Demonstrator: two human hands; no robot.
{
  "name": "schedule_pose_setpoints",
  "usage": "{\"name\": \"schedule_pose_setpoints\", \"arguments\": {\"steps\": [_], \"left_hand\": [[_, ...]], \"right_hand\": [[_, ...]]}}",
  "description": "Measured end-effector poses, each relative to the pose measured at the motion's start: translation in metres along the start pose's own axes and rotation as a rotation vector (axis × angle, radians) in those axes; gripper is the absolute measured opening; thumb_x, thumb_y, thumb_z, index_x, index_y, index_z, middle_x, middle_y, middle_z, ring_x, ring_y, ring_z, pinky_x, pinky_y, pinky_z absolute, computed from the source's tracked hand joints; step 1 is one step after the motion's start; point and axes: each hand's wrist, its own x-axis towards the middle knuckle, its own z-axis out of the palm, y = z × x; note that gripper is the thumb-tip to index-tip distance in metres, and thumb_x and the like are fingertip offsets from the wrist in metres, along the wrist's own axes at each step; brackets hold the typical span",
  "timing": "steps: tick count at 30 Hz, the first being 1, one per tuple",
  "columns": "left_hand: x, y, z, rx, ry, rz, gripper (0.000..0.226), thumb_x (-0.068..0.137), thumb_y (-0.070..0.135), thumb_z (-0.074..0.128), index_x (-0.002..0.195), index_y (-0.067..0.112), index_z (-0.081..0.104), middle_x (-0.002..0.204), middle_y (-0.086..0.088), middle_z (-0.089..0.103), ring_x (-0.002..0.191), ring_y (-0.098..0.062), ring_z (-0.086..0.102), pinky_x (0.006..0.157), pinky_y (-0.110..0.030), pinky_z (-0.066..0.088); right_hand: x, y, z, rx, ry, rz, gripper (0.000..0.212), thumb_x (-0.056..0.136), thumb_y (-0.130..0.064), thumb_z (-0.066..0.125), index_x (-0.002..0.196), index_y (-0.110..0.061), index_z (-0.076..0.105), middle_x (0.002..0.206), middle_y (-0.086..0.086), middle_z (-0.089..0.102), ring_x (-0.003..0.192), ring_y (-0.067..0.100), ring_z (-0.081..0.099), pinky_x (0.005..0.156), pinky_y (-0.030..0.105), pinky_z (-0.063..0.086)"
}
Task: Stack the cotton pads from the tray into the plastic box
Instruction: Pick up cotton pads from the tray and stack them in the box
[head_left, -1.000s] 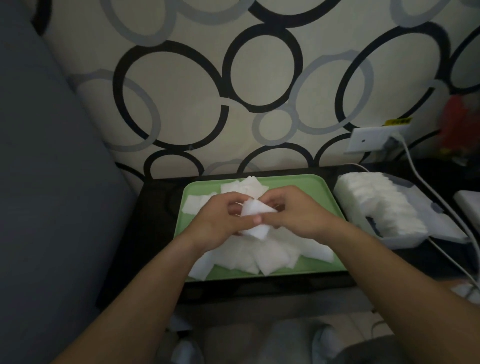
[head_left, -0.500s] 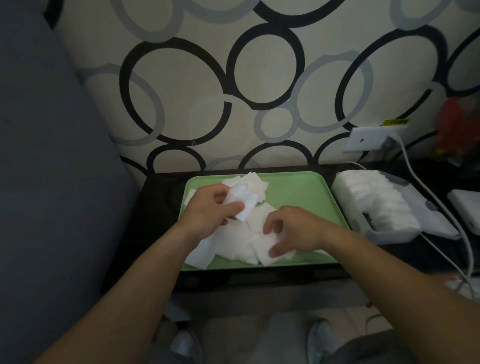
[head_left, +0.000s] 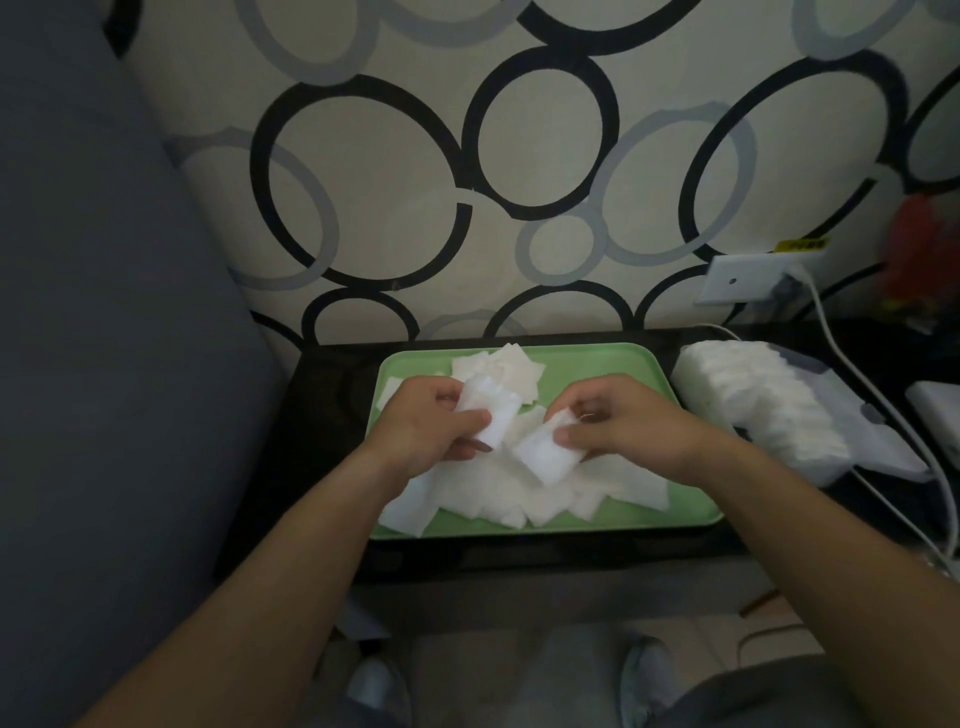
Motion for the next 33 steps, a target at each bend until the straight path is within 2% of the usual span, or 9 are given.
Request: {"name": "schedule_pose_setpoints", "arguments": {"steps": [3, 8, 14, 20, 22, 25, 27, 30, 33], "left_hand": [[-0.003, 0.002, 0.006, 0.005, -0.037, 0.007, 0.021, 0.088, 0.008, 0.074, 0.109, 0.007, 0.069, 0.098, -0.013, 0.074, 0.076, -0.022, 0.075, 0.067, -0.03, 0.061], [-0.006, 0.004, 0.017, 0.037, -0.142, 0.037, 0.021, 0.092, 0.007, 0.068, 0.112, 0.009, 0.072, 0.095, -0.006, 0.077, 0.089, -0.019, 0.074, 0.068, -0.028, 0.061], [-0.011, 0.007, 0.021, 0.03, -0.181, 0.054, 0.018, 0.097, 0.019, 0.063, 0.109, 0.012, 0.074, 0.097, -0.006, 0.078, 0.086, -0.019, 0.075, 0.072, -0.027, 0.062], [-0.013, 0.005, 0.02, 0.038, -0.196, 0.064, 0.02, 0.1, 0.016, 0.057, 0.107, 0.007, 0.073, 0.098, -0.012, 0.076, 0.08, -0.016, 0.074, 0.075, -0.031, 0.062], [-0.014, 0.007, 0.02, 0.003, -0.174, 0.033, 0.023, 0.102, 0.02, 0.054, 0.105, 0.007, 0.072, 0.099, -0.014, 0.074, 0.081, -0.019, 0.074, 0.075, -0.034, 0.063], [-0.016, 0.013, 0.02, -0.114, -0.084, -0.109, 0.039, 0.103, 0.043, 0.046, 0.106, 0.011, 0.069, 0.099, -0.013, 0.074, 0.08, -0.024, 0.074, 0.068, -0.036, 0.062], [-0.017, 0.012, 0.015, -0.062, -0.083, -0.087, 0.042, 0.1, 0.05, 0.049, 0.104, 0.015, 0.071, 0.095, -0.007, 0.076, 0.081, -0.022, 0.075, 0.067, -0.033, 0.061], [-0.02, 0.004, 0.004, 0.054, -0.07, 0.009, 0.022, 0.098, 0.031, 0.062, 0.104, 0.012, 0.071, 0.097, -0.006, 0.076, 0.08, -0.018, 0.076, 0.075, -0.034, 0.061], [-0.015, -0.008, -0.016, 0.142, 0.072, 0.009, 0.012, 0.097, 0.024, 0.063, 0.102, 0.016, 0.07, 0.099, -0.006, 0.074, 0.081, -0.019, 0.075, 0.068, -0.031, 0.057]], "right_hand": [[0.0, -0.007, 0.005, 0.114, 0.014, -0.027, 0.024, 0.081, 0.002, 0.074, 0.104, 0.001, 0.07, 0.099, 0.021, 0.072, 0.086, 0.022, 0.069, 0.075, 0.032, 0.057], [0.007, -0.012, 0.017, 0.115, 0.155, -0.039, 0.028, 0.072, -0.001, 0.083, 0.097, -0.002, 0.071, 0.084, 0.013, 0.073, 0.076, 0.018, 0.067, 0.068, 0.032, 0.056], [0.009, -0.011, 0.017, 0.096, 0.213, -0.016, 0.028, 0.071, -0.006, 0.086, 0.094, -0.007, 0.07, 0.083, 0.01, 0.071, 0.076, 0.015, 0.067, 0.065, 0.027, 0.055], [0.011, -0.01, 0.018, 0.108, 0.219, 0.006, 0.027, 0.07, -0.007, 0.086, 0.093, -0.008, 0.07, 0.083, 0.01, 0.069, 0.076, 0.016, 0.065, 0.064, 0.027, 0.053], [0.012, -0.01, 0.02, 0.101, 0.227, 0.005, 0.028, 0.07, -0.007, 0.087, 0.092, -0.009, 0.07, 0.083, 0.01, 0.068, 0.074, 0.015, 0.064, 0.063, 0.026, 0.053], [0.014, -0.013, 0.025, 0.065, 0.229, -0.001, 0.029, 0.069, -0.009, 0.087, 0.092, -0.011, 0.07, 0.082, 0.007, 0.065, 0.07, 0.014, 0.062, 0.058, 0.023, 0.051], [0.018, -0.014, 0.03, 0.016, 0.244, -0.019, 0.032, 0.07, -0.015, 0.088, 0.096, -0.016, 0.069, 0.081, 0.005, 0.064, 0.068, 0.015, 0.062, 0.059, 0.025, 0.049], [0.026, -0.012, 0.04, -0.118, 0.281, 0.001, 0.035, 0.078, -0.033, 0.081, 0.107, -0.026, 0.062, 0.088, 0.002, 0.067, 0.075, 0.016, 0.065, 0.07, 0.03, 0.049], [0.031, -0.009, 0.053, -0.259, 0.201, 0.043, 0.024, 0.094, -0.036, 0.062, 0.115, -0.025, 0.057, 0.095, 0.001, 0.065, 0.086, 0.021, 0.066, 0.078, 0.033, 0.049]]}}
